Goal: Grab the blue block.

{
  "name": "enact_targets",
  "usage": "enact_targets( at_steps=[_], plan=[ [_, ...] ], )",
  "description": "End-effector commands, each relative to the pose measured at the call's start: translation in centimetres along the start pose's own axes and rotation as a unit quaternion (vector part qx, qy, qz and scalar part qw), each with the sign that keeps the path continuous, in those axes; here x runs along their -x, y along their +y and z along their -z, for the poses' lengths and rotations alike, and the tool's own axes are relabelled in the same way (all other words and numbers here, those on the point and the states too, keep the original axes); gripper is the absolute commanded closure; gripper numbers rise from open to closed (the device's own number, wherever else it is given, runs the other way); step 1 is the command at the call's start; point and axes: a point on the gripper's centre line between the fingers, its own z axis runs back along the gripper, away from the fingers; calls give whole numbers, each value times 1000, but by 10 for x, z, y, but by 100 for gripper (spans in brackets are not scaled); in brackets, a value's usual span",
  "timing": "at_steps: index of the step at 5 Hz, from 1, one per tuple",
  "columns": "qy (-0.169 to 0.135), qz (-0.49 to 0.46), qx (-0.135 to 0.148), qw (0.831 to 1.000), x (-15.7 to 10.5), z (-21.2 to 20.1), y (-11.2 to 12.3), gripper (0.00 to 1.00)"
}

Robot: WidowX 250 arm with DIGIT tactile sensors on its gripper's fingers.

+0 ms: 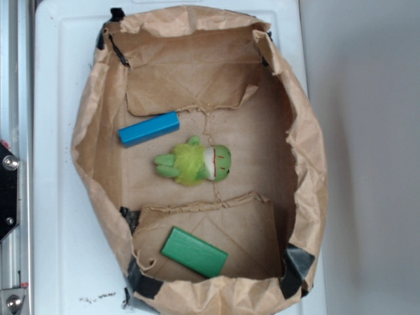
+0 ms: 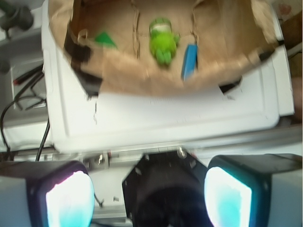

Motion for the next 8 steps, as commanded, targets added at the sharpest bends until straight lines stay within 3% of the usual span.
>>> enact_targets(
  at_steps=[1,2,3,4,7,8],
  plan=[
    [3,16,27,1000,-48,36,0,0],
    [27,-23,36,999,-77,52,18,0],
    [28,-67,45,996,-94,52,36,0],
    [-2,-104,45,994,-99,41,49,0],
    [-2,-104,45,994,-99,41,49,0],
    [-39,-178,43,982,-93,62,65,0]
  ],
)
